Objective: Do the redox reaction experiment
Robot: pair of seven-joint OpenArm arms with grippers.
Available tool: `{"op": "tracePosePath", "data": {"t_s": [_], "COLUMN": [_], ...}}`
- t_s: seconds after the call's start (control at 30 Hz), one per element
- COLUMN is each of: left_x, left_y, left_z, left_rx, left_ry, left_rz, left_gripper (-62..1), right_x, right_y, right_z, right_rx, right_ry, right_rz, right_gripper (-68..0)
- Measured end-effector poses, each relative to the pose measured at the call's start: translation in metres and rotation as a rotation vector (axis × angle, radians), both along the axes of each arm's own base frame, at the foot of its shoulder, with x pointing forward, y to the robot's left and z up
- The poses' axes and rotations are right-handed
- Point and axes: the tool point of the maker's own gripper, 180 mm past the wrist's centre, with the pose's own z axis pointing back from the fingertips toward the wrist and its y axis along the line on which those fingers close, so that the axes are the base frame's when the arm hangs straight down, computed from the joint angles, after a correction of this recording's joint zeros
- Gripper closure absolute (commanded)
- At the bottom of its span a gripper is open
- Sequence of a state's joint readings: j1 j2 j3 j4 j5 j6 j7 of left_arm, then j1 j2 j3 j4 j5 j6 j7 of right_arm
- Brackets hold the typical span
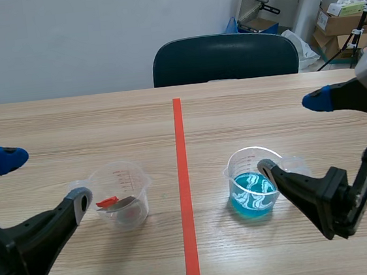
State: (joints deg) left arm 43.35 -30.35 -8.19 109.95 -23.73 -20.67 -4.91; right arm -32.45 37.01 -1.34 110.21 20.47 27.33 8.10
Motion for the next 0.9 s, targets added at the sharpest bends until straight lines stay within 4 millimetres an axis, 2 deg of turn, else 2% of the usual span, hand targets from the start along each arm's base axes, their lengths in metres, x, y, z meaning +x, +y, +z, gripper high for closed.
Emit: {"op": "tracePosePath", "data": {"t_s": [0.13, 0.3, 0.47, 0.7, 0.9], "left_x": [-0.006, -0.031, -0.051, -0.077, -0.085], "left_y": [0.014, 0.02, 0.03, 0.041, 0.054], "left_z": [0.008, 0.001, 0.006, 0.021, 0.023], "left_rx": [0.029, 0.068, 0.089, 0.029, 0.034], "left_ry": [-0.055, -0.014, 0.012, 0.014, -0.023], "left_rz": [0.008, -0.061, -0.141, -0.206, -0.239], "left_gripper": [-62.3, -62.3, -62.3, -62.3, -62.3], "right_x": [0.003, -0.001, -0.006, -0.013, -0.014], "right_y": [0.016, 0.045, 0.072, 0.106, 0.134], "right_z": [0.003, 0.002, -0.008, -0.021, -0.034], "right_rx": [-0.021, -0.034, -0.035, -0.043, -0.02], "right_ry": [-0.033, -0.055, -0.046, -0.083, -0.106], "right_rz": [0.065, 0.181, 0.288, 0.446, 0.557], "right_gripper": [-67.9, -67.9, -67.9, -67.9, -67.9]}}
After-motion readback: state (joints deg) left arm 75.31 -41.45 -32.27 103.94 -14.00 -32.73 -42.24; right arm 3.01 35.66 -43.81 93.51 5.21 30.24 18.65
